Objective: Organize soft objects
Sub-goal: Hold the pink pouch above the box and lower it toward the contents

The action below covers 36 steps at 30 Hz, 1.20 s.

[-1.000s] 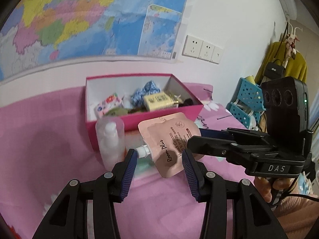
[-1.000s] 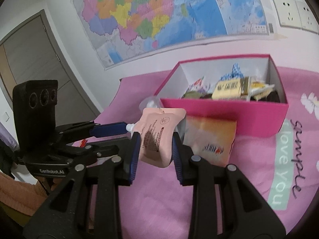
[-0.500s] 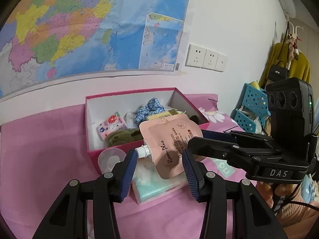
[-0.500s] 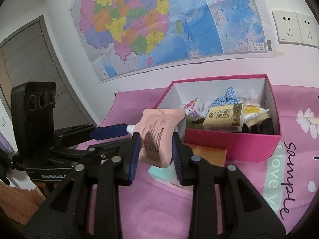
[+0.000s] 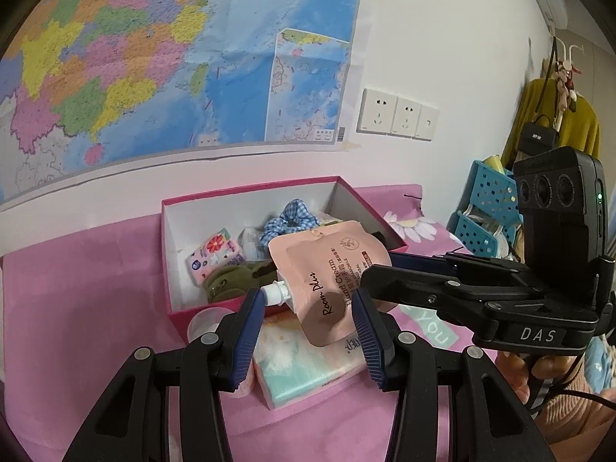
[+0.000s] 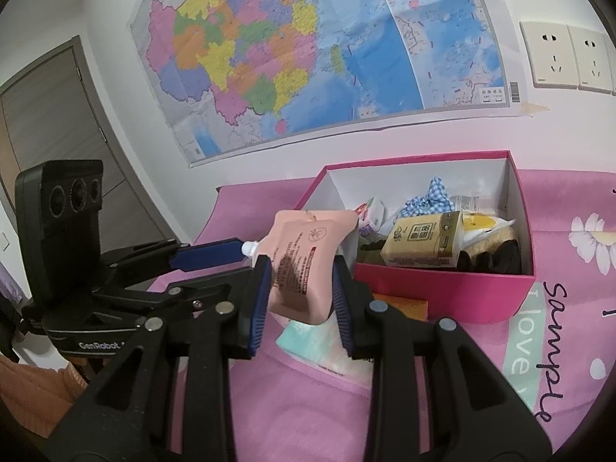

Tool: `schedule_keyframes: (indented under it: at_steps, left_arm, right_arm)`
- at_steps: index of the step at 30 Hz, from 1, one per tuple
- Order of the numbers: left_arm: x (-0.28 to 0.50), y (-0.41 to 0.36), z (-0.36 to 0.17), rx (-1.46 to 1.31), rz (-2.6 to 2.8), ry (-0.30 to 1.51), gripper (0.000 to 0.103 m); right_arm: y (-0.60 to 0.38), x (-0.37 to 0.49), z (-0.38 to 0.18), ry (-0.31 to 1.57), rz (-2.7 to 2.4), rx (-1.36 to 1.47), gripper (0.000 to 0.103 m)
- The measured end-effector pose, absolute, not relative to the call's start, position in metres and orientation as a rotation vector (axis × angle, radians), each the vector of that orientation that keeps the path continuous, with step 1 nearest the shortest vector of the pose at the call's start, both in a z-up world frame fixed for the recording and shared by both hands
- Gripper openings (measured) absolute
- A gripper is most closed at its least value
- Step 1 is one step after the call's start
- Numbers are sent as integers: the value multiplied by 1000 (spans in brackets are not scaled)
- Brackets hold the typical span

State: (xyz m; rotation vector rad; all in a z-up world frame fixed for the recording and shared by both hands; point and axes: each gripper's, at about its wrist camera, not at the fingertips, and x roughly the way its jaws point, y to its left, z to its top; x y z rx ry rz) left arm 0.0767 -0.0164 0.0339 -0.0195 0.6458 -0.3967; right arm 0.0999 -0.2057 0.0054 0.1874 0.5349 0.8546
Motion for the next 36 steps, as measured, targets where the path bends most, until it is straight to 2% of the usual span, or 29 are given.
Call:
schedule_keyframes:
  at_steps: [36]
  left_arm:
    - [90, -16, 37, -10, -385, 640, 47]
  right_arm:
    - [-206, 115, 7, 531, 852, 201, 34]
